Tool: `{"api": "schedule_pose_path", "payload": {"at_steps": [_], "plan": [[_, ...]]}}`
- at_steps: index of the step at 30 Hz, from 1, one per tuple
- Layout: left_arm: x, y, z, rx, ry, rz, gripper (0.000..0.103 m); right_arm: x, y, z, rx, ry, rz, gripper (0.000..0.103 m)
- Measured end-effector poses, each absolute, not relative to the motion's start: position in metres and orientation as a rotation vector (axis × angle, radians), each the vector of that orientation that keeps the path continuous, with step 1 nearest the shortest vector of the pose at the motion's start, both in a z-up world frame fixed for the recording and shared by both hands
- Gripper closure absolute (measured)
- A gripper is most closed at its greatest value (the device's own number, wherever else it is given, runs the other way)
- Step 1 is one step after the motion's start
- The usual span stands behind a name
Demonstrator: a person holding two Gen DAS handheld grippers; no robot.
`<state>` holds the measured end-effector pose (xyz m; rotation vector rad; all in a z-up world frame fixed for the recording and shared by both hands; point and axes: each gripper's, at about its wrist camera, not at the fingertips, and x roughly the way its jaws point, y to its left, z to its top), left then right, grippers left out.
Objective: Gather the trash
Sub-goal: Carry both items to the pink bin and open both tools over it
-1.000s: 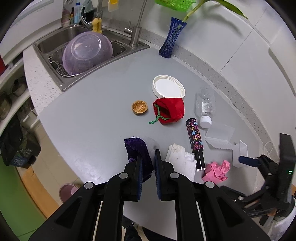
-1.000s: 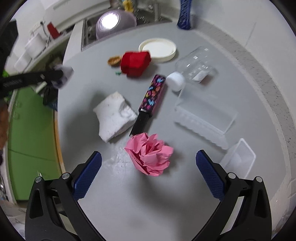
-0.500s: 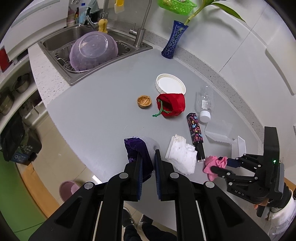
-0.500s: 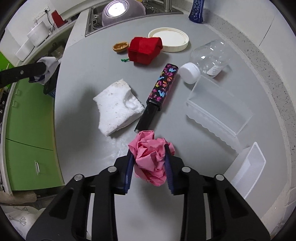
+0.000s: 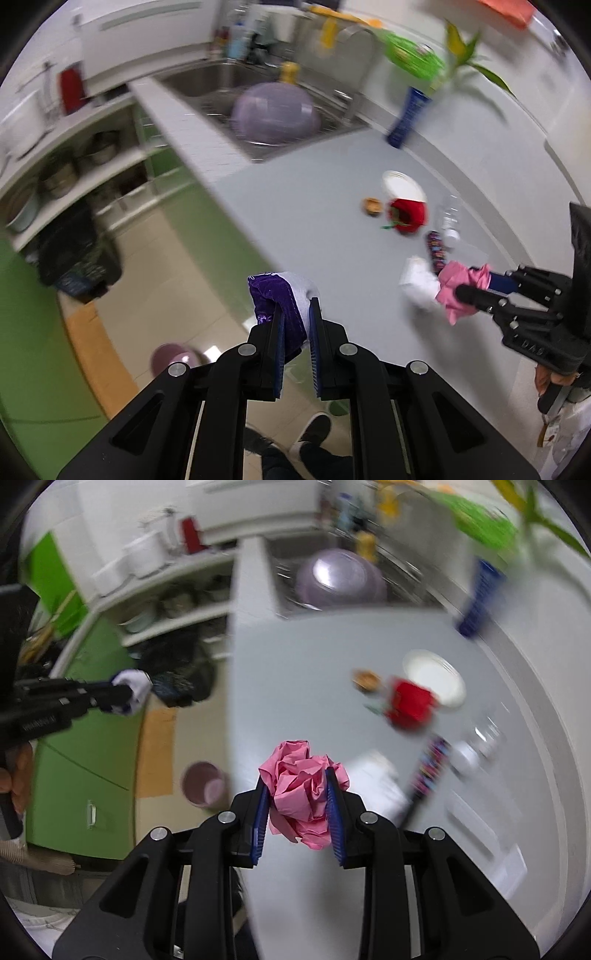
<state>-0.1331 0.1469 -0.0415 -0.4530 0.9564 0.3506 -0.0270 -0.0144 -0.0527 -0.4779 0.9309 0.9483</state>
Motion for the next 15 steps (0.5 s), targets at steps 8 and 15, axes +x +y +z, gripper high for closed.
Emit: {"api": "schedule_pose_path", "payload": {"at_steps": [8, 15], "plan": [[-0.230, 0.212, -0.053, -0.526, 0.944, 0.524, 0.092, -0.097, 0.098, -0.053, -0.526, 0.870, 1.150, 0.075], [-0.280, 0.263, -0.113, -0.660, 0.952, 0.642, 0.092, -0.145, 0.181, -0.096, -0.616, 0.904, 1.300, 0.075]]}}
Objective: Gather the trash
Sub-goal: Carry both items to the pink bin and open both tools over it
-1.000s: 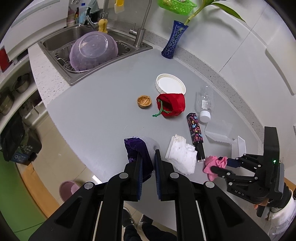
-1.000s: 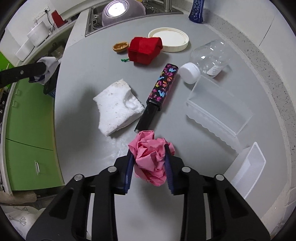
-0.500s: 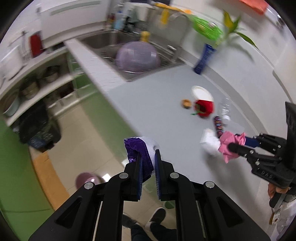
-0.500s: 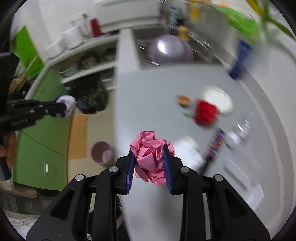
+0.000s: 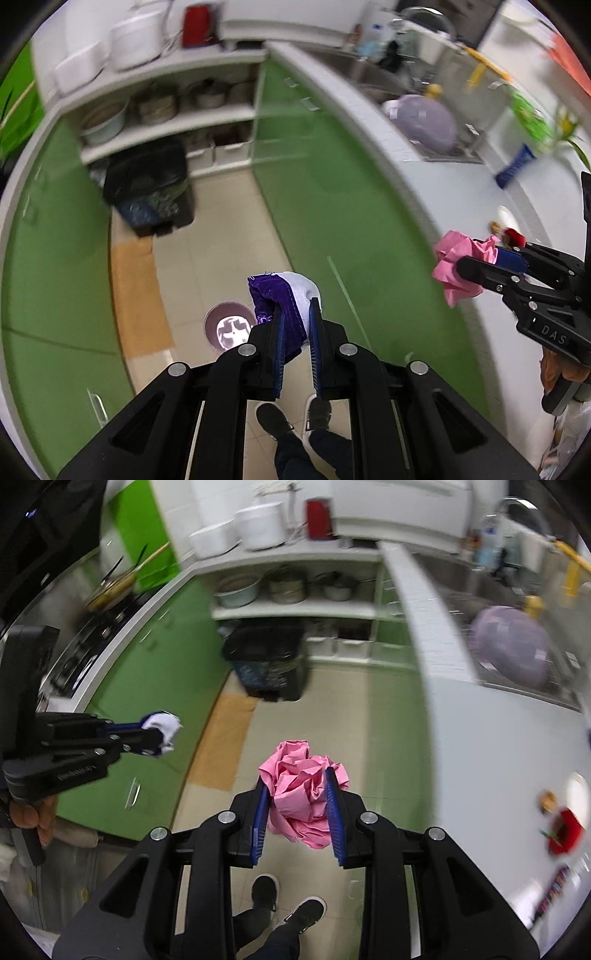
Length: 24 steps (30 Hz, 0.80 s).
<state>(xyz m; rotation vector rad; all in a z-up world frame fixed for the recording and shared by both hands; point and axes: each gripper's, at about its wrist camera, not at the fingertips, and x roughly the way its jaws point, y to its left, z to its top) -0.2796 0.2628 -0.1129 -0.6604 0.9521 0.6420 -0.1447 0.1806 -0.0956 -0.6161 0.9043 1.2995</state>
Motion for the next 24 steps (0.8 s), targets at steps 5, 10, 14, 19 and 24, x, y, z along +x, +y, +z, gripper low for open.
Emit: {"api": "schedule_pose_path", "payload": {"at_steps": [5, 10, 14, 19, 24], "plan": [[-0.291, 0.298, -0.215, -0.718, 0.948, 0.679, 0.092, -0.162, 0.236, -0.188, -0.706, 0.911, 1.347, 0.075], [-0.298, 0.331, -0.346, -0.761, 0.943, 0.709, 0.091, -0.166, 0.266, -0.316, -0.726, 0.939, 1.340, 0.075], [-0.301, 0.351, -0.441, -0.811, 0.966, 0.739, 0.076, -0.163, 0.280, -0.396, -0.730, 0.958, 1.327, 0.075], [-0.312, 0.370, -0.519, -0.879, 0.924, 0.774, 0.005, -0.163, 0.288, -0.473, -0.784, 0.963, 1.336, 0.075], [-0.328, 0.383, -0.547, -0.918, 0.898, 0.812, 0.005, -0.169, 0.304, -0.520, -0.815, 0.985, 1.367, 0.074]]}}
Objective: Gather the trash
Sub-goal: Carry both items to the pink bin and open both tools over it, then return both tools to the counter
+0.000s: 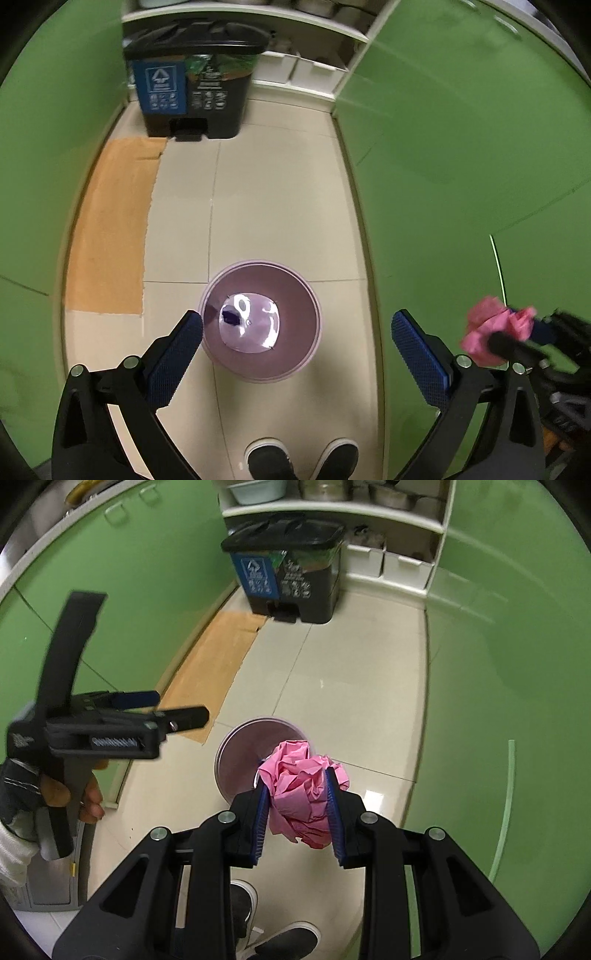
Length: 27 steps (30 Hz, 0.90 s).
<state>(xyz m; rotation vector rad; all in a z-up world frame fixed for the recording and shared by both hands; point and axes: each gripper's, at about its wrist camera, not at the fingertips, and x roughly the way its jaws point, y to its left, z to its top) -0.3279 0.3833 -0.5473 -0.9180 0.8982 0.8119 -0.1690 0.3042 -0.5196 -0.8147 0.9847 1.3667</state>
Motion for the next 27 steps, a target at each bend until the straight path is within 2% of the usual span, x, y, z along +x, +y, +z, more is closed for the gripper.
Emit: {"api": "schedule_pose_path", "payload": {"at_steps": [7, 8, 10, 12, 13, 20, 25, 27], "plan": [[-0.365, 0.395, -0.540, -0.944, 0.830, 0.882, 0.005, -0.193, 0.340, -0.563, -0.855, 1.020, 1.447, 0.074], [-0.371, 0.395, -0.538, -0.946, 0.819, 0.894, 0.005, -0.197, 0.342, -0.567, -0.858, 1.021, 1.457, 0.073], [-0.384, 0.397, -0.533, -0.954, 0.796, 0.917, 0.005, -0.207, 0.354, -0.576, -0.867, 1.015, 1.477, 0.065], [-0.393, 0.398, -0.532, -0.966, 0.777, 0.925, 0.005, -0.213, 0.362, -0.584, -0.865, 1.023, 1.495, 0.010], [-0.398, 0.397, -0.531, -0.975, 0.765, 0.928, 0.005, -0.215, 0.364, -0.585, -0.841, 1.013, 1.508, 0.006], [-0.404, 0.394, -0.507, -0.965, 0.764, 0.953, 0.005, -0.215, 0.371, -0.568, -0.843, 0.985, 1.470, 0.005], [-0.386, 0.383, -0.443, -0.908, 0.782, 0.933, 0.005, -0.203, 0.355, -0.504, -0.798, 0.965, 1.428, 0.005], [-0.377, 0.376, -0.407, -0.882, 0.790, 0.918, 0.005, -0.194, 0.340, -0.456, -0.764, 0.950, 1.404, 0.005]]}}
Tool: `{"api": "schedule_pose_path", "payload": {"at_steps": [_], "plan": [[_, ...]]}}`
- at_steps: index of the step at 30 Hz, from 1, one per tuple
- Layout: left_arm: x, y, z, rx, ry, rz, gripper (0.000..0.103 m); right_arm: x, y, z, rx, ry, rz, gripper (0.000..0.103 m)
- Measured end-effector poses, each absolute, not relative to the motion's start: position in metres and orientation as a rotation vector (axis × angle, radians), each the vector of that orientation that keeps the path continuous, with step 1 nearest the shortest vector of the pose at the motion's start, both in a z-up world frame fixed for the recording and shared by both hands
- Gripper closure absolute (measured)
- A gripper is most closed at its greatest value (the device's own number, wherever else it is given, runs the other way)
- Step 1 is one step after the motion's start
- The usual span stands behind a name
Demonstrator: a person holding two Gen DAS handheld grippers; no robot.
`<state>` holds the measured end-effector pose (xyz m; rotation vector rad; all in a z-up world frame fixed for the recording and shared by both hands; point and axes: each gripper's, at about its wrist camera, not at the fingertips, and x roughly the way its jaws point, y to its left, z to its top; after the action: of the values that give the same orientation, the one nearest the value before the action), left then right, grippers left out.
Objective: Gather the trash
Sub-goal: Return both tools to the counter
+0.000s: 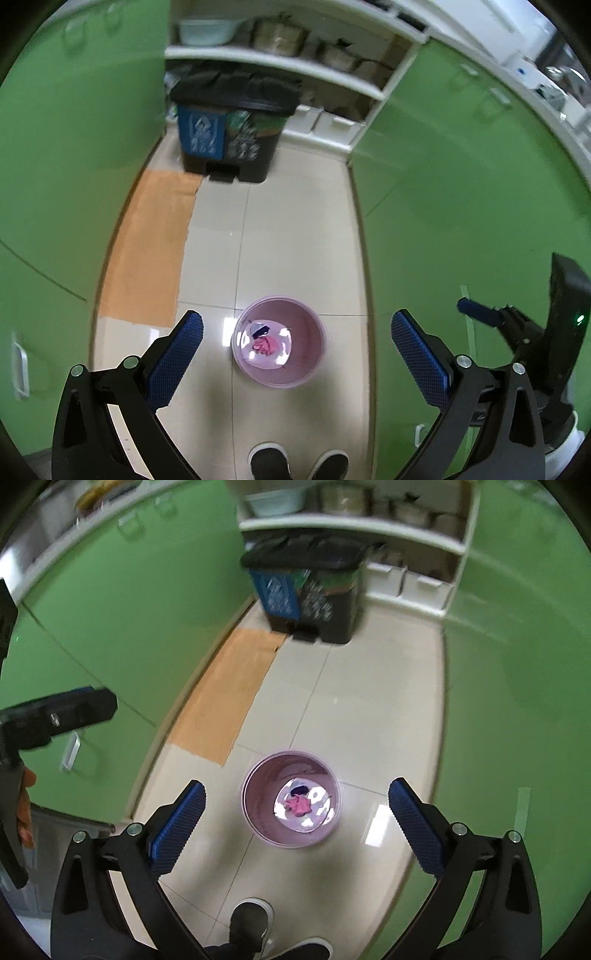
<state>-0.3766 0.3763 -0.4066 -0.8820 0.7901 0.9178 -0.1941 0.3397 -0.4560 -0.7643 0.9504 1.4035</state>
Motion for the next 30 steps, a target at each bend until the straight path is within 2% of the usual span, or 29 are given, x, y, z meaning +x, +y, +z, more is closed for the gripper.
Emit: {"api": "schedule_pose_path", "payload": {"at_steps": [7, 10, 16, 22, 30], "plan": [[-0.336, 0.331, -0.250, -0.776, 0.828, 0.839, 0.005, -0.162, 0.269, -0.278, -0.666, 0.923, 1.318, 0.005], [-0.320, 0.305, -0.188, -0.734, 0.838, 0.797, 0.005, -0.148, 0.237, -0.219, -0.630, 0.921, 1.285, 0.004], [-0.278, 0.253, -0.105, -0.643, 0.863, 0.691, 0.005, -0.113, 0.155, -0.110, -0.538, 0.887, 1.175, 0.004], [-0.218, 0.209, -0.066, -0.523, 0.876, 0.540, 0.005, -0.067, 0.060, -0.062, -0.432, 0.859, 1.001, 0.004], [-0.115, 0.142, -0.040, -0.359, 0.896, 0.261, 0.005, -0.024, -0.073, -0.043, -0.309, 0.853, 0.707, 0.004]]}}
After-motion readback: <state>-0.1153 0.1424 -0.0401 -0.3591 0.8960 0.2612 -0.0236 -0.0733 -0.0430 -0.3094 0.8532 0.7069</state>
